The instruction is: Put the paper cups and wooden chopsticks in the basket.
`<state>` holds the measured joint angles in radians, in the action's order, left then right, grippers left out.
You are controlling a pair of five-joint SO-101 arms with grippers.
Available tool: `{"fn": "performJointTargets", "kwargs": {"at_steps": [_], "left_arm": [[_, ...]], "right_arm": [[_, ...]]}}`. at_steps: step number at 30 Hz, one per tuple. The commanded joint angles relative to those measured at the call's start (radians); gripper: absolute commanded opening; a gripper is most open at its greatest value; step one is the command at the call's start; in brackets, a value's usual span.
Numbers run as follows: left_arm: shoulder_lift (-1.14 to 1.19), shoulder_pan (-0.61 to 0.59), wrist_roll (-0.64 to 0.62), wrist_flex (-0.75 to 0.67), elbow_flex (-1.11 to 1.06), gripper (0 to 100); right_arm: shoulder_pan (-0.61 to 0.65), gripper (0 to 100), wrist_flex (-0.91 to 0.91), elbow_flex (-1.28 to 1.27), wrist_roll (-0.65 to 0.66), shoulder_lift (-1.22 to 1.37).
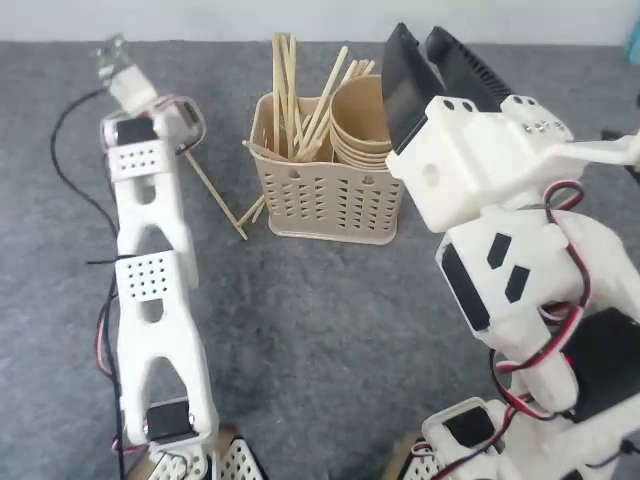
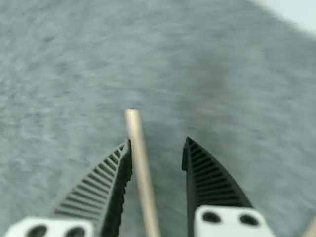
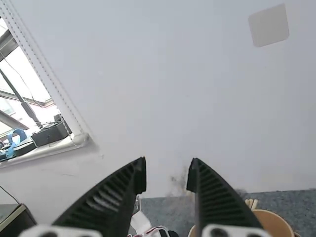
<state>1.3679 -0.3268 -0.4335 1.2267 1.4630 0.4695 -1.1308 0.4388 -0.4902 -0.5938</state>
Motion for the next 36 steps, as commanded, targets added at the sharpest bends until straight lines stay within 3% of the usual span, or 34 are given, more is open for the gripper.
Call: {"fn": "performJointTargets", "kwargs": {"at_steps": [1,8,15,20,25,32,36], "left_arm": [[0.0,-0.054,-0.006,-0.074,0.048,16],[0.061,-0.005,-0.006,-0.222,0.001,16],[0.083,0.023,-0.006,-0.235,0.002,16],[0.078,0.025,-0.006,-0.232,0.015,0],[0.075,0.032,-0.006,-0.02,0.232,1],[-0.16,0.055,-0.006,0.31,0.214,1],[-0.219,0.063,-0.006,0.414,0.211,1]], "right_arm": [[-0.008,14.0,-0.015,0.037,-0.015,-0.019],[-0.008,14.0,-0.016,0.037,-0.015,-0.019],[-0.008,14.0,-0.016,0.037,-0.015,-0.018],[-0.008,14.0,-0.016,0.037,-0.015,-0.018],[-0.008,14.0,-0.016,0.037,-0.015,-0.018],[-0.008,14.0,-0.016,0.037,-0.017,-0.021],[-0.008,14.0,-0.016,0.037,-0.017,-0.021]]}}
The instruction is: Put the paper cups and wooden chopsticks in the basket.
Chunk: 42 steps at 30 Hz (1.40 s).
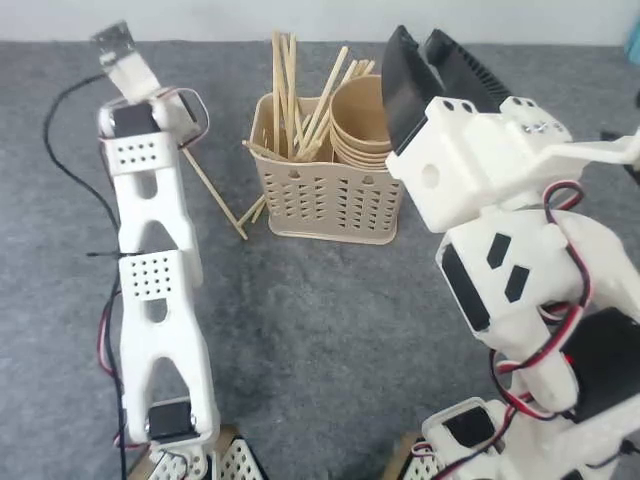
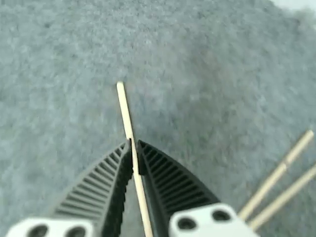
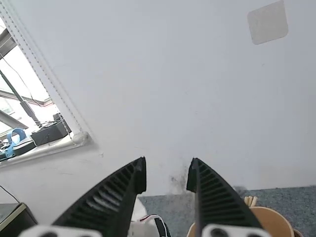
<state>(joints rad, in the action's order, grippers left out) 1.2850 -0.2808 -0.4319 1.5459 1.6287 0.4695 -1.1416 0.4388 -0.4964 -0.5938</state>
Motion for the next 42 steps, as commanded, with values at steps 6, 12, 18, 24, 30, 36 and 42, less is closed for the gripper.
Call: {"fn": "performJointTargets", "kwargs": {"at_steps": [6,12,18,24,30,36,42], "left_arm": [[-0.138,0.008,-0.011,0.152,0.045,1],[-0.132,-0.009,-0.011,0.192,0.044,1],[-0.087,-0.015,-0.014,0.149,0.045,21],[0.054,-0.012,-0.014,0.083,0.015,28],[0.1,-0.011,-0.014,-0.011,-0.005,11],[0.115,-0.008,-0.014,-0.028,-0.005,2],[0.106,-0.015,-0.014,-0.018,0.004,1]], "right_arm": [[-0.008,14.0,-0.005,0.037,-0.011,-0.027],[-0.008,14.0,-0.005,0.037,-0.011,-0.03],[-0.008,14.0,-0.007,0.037,-0.009,-0.028],[-0.008,14.0,-0.018,0.037,-0.009,-0.019],[-0.008,14.0,-0.018,0.037,-0.009,-0.022],[-0.008,14.0,-0.018,0.037,-0.009,-0.024],[-0.008,14.0,-0.018,0.037,-0.009,-0.03]]}}
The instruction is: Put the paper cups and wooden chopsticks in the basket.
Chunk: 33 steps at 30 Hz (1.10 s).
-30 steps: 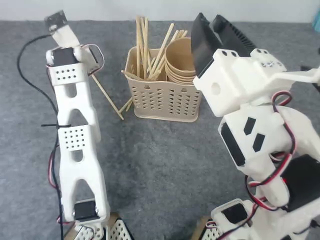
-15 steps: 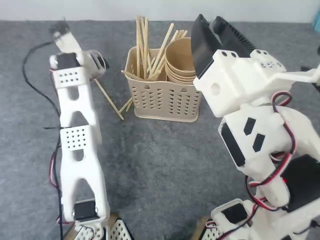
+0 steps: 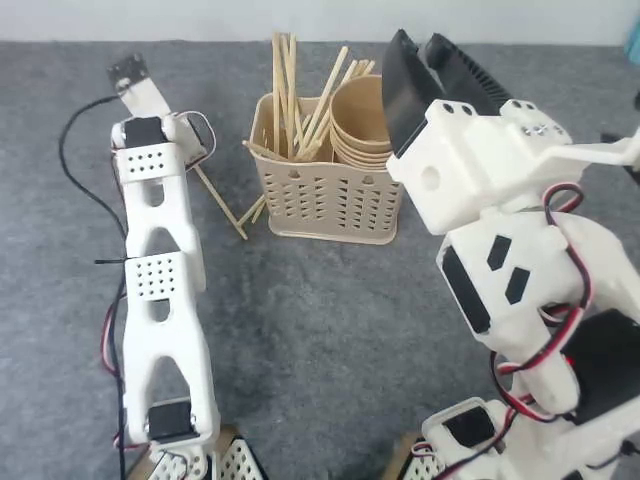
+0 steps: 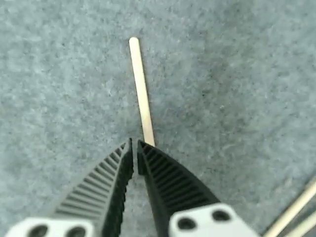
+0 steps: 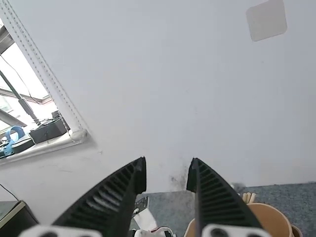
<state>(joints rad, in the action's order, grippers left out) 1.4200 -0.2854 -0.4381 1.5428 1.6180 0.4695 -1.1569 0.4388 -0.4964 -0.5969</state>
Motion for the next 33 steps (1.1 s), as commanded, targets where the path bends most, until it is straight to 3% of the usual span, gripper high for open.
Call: {"fn": "performJointTargets", "kwargs": {"at_steps": [1,7,21,23,28,33], "left_arm": [[-0.035,-0.012,-0.008,-0.002,0.039,1],[-0.226,0.009,-0.005,0.219,0.054,1],[-0.288,0.006,-0.009,0.215,-0.17,2],[-0.293,0.005,-0.028,0.213,-0.171,7],[-0.269,0.011,-0.098,0.21,-0.17,31],[-0.218,0.011,-0.1,0.163,-0.174,28]], "right_arm": [[-0.008,14.0,-0.002,0.037,-0.009,-0.027],[-0.008,14.0,-0.002,0.037,-0.009,-0.027],[-0.008,14.0,-0.002,0.037,-0.008,-0.027],[-0.008,14.0,-0.002,0.037,-0.008,-0.027],[-0.008,14.0,-0.004,0.037,-0.006,-0.027],[-0.008,14.0,-0.004,0.037,-0.006,-0.024]]}}
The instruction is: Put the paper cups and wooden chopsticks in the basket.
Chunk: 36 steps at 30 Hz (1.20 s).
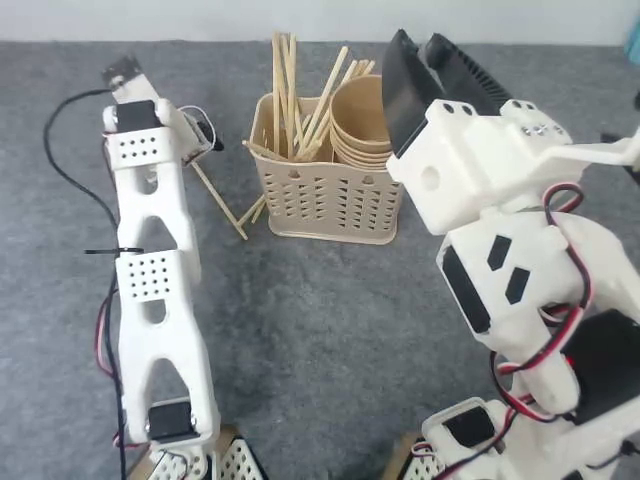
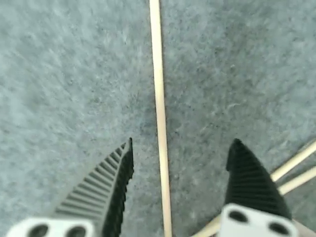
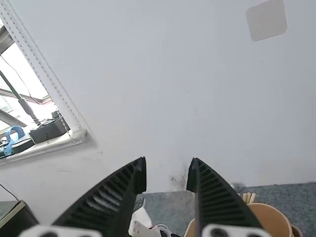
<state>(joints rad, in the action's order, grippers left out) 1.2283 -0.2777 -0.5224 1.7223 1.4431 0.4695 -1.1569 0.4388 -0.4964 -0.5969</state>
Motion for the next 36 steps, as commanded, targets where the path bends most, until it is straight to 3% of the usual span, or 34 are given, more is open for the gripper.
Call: {"fn": "performJointTargets", "kwargs": {"at_steps": [1,11,16,22,25,31,36], "left_arm": [[-0.006,-0.002,-0.015,-0.037,0.001,26],[0.077,0.006,-0.015,-0.147,0.001,20],[0.074,0.023,-0.014,-0.146,0.004,0],[0.037,0.041,-0.012,0.037,0.17,1],[0.037,0.046,-0.011,0.038,0.219,1],[0.015,0.046,-0.011,0.038,0.153,1],[-0.083,0.029,-0.011,0.038,-0.03,1]], "right_arm": [[-0.008,14.0,-0.004,0.037,-0.006,-0.024],[-0.01,14.0,-0.004,0.037,-0.006,-0.016],[-0.01,14.0,-0.004,0.037,-0.006,-0.016],[-0.01,14.0,-0.004,0.037,-0.008,-0.016],[-0.01,14.0,-0.004,0.037,-0.008,-0.016],[-0.01,14.0,-0.004,0.037,-0.009,-0.016],[-0.01,14.0,-0.002,0.037,-0.008,-0.016]]}}
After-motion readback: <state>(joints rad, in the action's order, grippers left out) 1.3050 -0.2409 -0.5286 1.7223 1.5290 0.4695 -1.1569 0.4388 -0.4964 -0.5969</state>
